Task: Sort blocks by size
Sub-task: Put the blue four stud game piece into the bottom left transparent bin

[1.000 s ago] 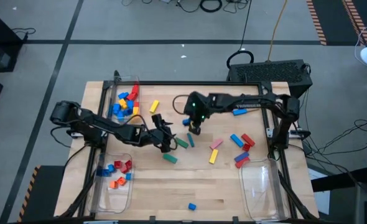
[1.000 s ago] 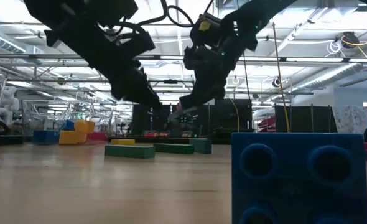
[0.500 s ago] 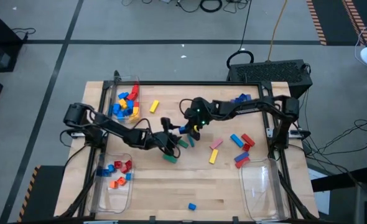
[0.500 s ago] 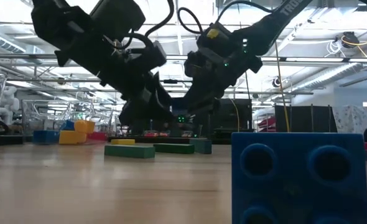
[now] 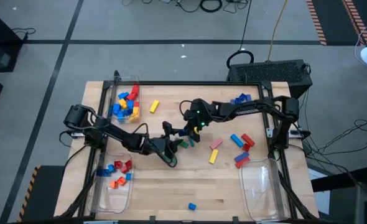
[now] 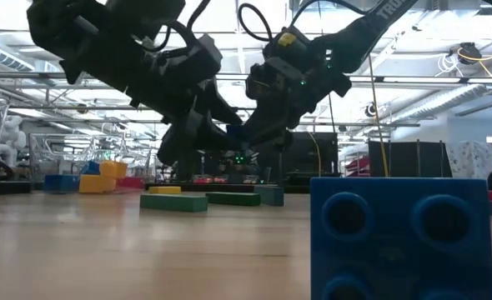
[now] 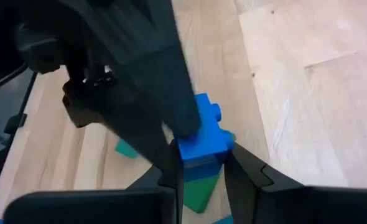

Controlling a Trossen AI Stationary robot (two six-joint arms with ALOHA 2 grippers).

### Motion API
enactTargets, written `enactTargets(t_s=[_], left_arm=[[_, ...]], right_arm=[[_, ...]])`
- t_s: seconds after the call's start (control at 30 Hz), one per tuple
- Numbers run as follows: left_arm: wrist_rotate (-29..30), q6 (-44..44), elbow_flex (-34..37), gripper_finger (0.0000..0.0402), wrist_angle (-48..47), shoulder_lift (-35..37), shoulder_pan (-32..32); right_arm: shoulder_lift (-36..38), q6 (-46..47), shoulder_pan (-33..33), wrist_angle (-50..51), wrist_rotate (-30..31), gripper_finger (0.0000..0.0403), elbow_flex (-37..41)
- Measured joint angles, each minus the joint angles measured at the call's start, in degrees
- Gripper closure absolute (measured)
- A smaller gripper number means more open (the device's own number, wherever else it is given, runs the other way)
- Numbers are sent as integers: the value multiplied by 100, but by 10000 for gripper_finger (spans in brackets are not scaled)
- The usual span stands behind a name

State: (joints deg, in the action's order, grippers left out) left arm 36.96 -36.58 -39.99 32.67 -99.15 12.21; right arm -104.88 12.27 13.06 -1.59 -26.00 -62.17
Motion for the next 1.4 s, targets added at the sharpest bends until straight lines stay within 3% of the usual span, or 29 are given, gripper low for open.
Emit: enactTargets(t_s=[0.17,0.47,0.77,1.17,1.4], left_arm=[[325,-21,0,151,-2,0,25],[301,-28,1,194,32,0,70],[375,-131,0,198,385,0,172],[530,-145,-9,246,274,3,181],[802,-143,-28,248,301,11,277]], right_arm=[[0,79,3,-84,-321,341,0],[0,259,-42,-294,-567,341,0],[0,275,-42,-387,-577,341,0],[0,334,-38,-429,-638,332,0],[2,485,-31,-485,-937,291,0]])
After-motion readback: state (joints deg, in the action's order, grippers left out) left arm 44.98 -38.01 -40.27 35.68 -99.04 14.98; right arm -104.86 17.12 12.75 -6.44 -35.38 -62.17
